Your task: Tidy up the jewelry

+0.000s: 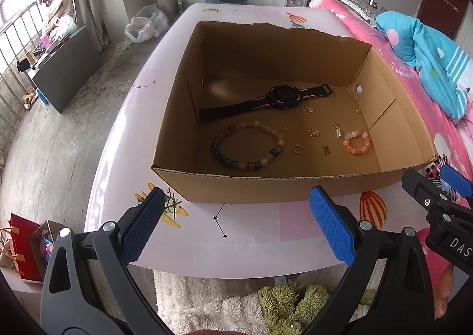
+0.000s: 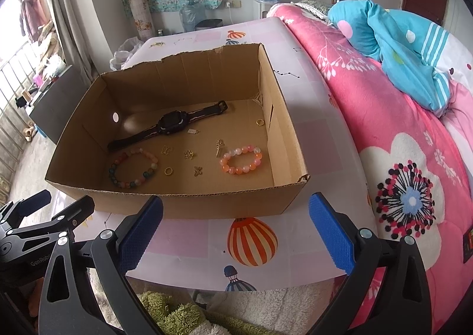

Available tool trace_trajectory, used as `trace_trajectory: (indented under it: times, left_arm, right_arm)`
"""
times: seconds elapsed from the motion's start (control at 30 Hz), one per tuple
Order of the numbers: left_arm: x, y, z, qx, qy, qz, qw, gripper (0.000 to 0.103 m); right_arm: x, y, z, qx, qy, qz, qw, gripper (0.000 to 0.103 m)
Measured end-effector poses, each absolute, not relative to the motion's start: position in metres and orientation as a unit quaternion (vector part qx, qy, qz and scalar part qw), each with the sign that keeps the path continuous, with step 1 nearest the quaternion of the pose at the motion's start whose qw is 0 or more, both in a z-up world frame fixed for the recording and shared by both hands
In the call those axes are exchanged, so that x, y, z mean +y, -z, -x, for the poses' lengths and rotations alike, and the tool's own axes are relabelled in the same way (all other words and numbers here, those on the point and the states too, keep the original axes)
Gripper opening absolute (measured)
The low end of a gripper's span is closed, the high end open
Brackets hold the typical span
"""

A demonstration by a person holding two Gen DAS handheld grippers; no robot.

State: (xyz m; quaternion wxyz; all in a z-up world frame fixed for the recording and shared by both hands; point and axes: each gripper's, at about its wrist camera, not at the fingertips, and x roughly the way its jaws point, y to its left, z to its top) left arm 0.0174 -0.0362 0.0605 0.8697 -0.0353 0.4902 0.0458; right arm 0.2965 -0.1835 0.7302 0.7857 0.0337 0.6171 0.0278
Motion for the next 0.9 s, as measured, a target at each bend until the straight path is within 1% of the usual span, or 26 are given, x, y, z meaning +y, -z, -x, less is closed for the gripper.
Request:
trace_trajectory:
  times: [0.9]
  left_arm:
    - [-0.0354, -0.0612, -0.0187, 0.489, -0.047, 0.035, 0.870, 0.095]
  right_arm:
    - [-0.1811, -0.7259, -0.2982, 0.623, -0.034, -0.028, 0.781, 0.096]
